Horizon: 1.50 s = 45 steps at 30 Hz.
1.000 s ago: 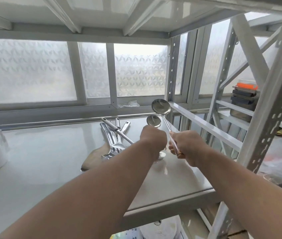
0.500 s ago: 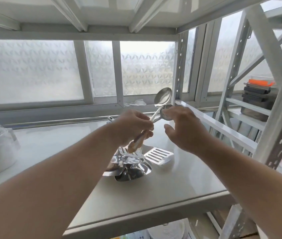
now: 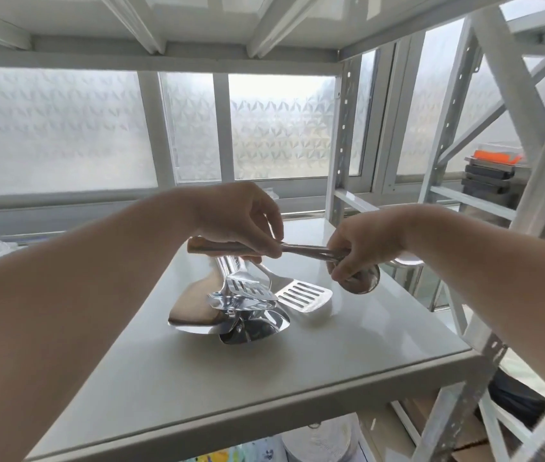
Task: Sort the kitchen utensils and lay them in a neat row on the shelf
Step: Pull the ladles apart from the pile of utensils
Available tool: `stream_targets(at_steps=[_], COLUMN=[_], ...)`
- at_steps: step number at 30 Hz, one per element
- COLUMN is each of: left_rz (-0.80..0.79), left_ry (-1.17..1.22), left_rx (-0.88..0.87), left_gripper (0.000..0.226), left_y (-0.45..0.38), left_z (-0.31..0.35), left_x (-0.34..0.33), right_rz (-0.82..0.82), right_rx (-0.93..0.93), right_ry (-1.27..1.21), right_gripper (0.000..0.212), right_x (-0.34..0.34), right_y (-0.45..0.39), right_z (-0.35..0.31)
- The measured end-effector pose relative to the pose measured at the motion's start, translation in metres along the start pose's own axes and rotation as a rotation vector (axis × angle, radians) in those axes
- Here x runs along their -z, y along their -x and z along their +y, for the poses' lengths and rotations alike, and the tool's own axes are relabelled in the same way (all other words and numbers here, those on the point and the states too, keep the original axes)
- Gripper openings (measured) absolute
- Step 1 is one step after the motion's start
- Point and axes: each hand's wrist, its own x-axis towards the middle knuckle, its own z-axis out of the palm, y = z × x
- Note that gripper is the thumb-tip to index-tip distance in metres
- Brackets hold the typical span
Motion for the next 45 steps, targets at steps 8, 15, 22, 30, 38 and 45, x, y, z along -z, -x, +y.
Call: stream_targets(at_steps=[8, 15, 22, 30, 38, 45], left_rz=[0.534, 0.729, 0.28, 0.213, 0.029, 0.16], left_ry=[-0.558, -0.085, -0.157, -0.026, -0.201, -0.346], left_rx=[0.032, 0.128, 0.301, 0.26, 0.203, 0.094], left_gripper=[0.08, 0.074, 0.037, 0.031, 0.038, 0.021], left_y=[-0.046, -0.077, -0.076, -0.083, -0.065, -0.065], left_z=[-0.003, 0.015, 0.013, 0.014, 0.041, 0.046], left_x=[-0.013, -0.094, -0.13, -0.138, -0.139, -0.146], right_rz=[0.153, 0.187, -0.039, 0.005, 0.154, 0.078], right_rx=[-0.12, -0.247, -0.345, -0.477, -0.557, -0.624], right_ry=[-0.284, -0.73, -0.908, -1.069, -0.907, -1.016], right_gripper=[0.023, 0.021, 0.027, 0.04, 0.023, 0.03], right_x=[-0.022, -0.019, -0.039, -0.039, -0.036, -0.044], right_y=[-0.003, -0.021, -0.035, -0.04, -0.039, -0.035], right_z=[0.015, -0.008, -0.006, 0.006, 0.021, 0.018])
